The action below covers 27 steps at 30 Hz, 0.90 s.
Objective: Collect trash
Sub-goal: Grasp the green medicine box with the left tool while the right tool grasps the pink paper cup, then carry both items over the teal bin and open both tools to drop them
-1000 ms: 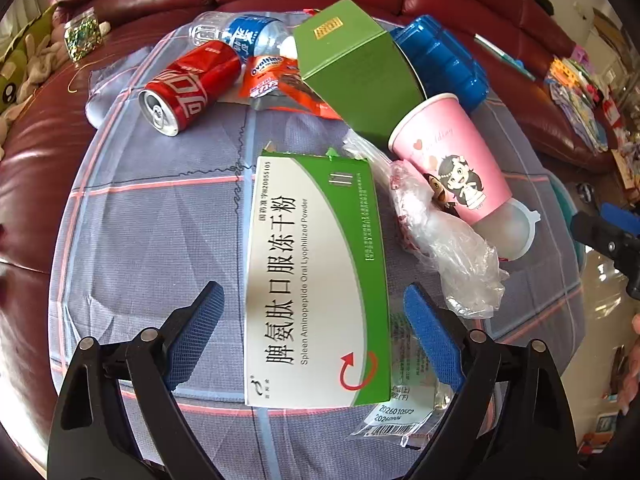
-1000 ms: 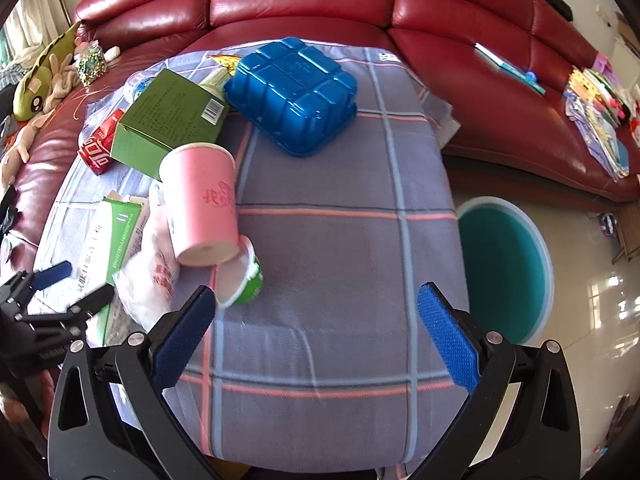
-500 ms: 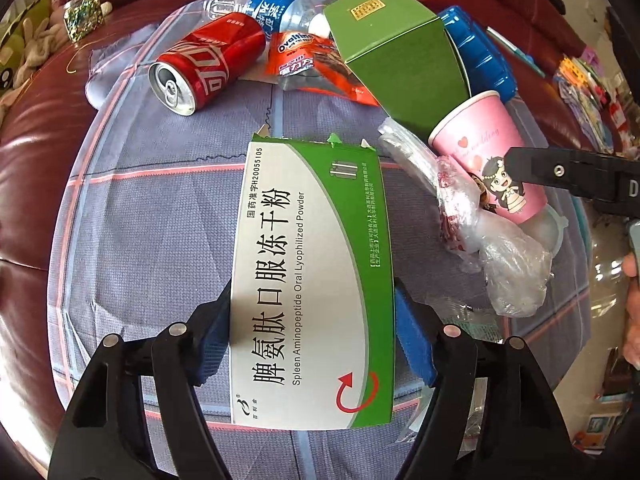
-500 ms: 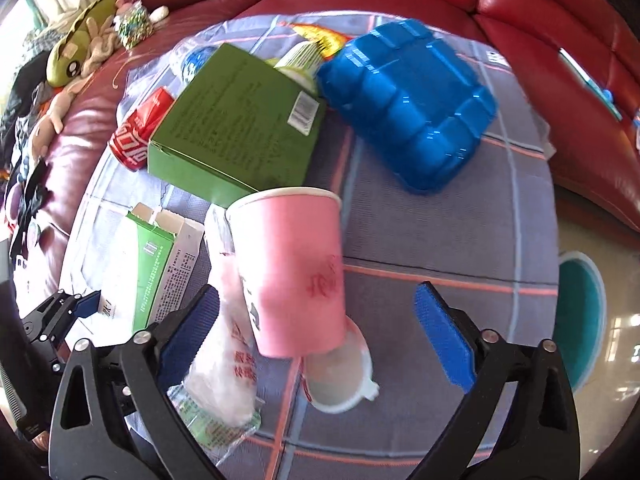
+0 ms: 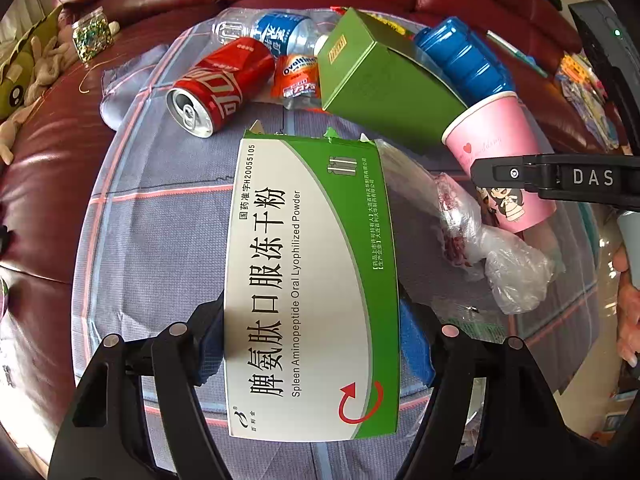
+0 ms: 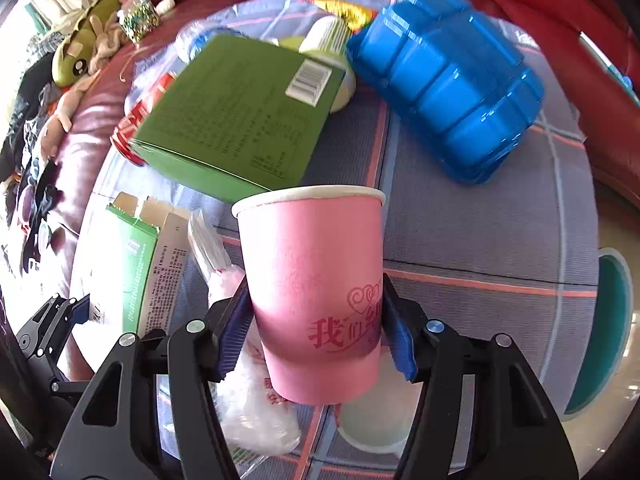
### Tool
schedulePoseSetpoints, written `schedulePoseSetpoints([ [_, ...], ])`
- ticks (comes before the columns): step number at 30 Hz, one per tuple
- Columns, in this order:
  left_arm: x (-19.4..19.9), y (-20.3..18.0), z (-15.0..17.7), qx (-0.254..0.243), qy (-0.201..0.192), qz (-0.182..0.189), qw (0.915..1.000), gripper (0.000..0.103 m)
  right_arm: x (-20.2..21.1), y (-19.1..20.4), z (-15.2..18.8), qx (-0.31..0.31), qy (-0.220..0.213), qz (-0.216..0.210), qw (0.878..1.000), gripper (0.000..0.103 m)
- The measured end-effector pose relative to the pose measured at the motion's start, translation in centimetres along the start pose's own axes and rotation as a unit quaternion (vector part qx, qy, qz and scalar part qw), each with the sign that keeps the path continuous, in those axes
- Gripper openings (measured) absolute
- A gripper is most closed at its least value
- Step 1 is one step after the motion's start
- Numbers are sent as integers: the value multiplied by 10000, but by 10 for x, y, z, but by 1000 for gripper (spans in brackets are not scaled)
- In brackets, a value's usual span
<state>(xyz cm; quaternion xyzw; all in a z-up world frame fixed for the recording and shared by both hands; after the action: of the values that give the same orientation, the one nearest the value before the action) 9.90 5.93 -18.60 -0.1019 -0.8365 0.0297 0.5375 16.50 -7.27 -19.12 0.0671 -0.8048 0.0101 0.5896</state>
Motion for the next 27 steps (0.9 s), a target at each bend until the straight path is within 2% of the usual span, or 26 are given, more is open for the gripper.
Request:
schedulePoseSetpoints([
  [6, 45, 0, -17, 2, -427, -56, 9991, 72, 48, -13, -3, -102, -487, -42, 9988, 57],
  [12, 80, -39, -38, -354, -765, 168, 9963, 72, 89, -46, -1, -381, -883, -48, 9954, 57],
  [18, 83, -116, -53, -958, -820, 584, 9903, 73, 124, -113, 16, -831, -1184, 284, 9891, 57],
  [23, 65, -190, -56, -1458, -635, 920, 9830, 73, 140, -191, 51, -1280, -1222, 729, 9815, 57],
  [27, 49, -252, -58, -1865, -440, 1275, 9732, 73, 151, -256, 84, -1749, -1245, 985, 9717, 57],
])
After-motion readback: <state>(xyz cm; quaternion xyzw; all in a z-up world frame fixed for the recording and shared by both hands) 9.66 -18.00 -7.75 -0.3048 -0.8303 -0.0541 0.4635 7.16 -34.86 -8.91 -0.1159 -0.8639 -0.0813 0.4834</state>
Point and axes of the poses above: each gripper's, at about its wrist camera, not at the fingertips, and x roughly against the way its jaws point, y to its left, z to its underside, the point moved 10 cm from there along -x, roughly the way its jaws point, and after that the axes turned 7 degrees about z, right-handed, at the moved point
